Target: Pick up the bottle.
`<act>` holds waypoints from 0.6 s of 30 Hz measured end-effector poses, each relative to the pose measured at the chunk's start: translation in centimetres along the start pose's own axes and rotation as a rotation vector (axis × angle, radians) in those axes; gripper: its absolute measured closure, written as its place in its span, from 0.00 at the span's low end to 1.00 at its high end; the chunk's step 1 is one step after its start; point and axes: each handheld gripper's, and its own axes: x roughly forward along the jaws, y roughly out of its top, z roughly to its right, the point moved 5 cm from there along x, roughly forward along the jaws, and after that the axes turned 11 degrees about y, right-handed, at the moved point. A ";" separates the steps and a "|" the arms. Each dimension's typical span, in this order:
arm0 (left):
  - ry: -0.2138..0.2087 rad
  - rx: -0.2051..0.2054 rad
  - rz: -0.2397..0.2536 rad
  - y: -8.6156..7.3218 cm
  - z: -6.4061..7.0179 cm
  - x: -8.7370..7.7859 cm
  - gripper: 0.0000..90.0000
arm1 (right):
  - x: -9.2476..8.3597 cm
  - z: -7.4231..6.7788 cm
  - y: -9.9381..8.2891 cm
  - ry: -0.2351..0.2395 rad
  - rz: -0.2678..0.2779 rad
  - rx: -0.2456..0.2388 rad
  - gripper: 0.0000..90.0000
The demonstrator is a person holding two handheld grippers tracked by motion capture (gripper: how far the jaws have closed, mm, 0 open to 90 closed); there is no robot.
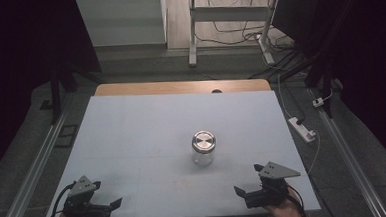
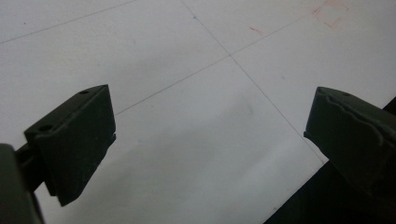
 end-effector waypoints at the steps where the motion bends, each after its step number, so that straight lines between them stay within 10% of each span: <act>1: 0.001 0.000 0.000 0.0 0.0 0.0 0.03 | 0.2 -0.1 0.2 0.003 0.003 -0.011 0.00; 18: -0.001 0.008 -0.001 0.0 0.1 0.0 0.03 | 3.3 0.2 2.2 0.074 0.009 -0.038 0.00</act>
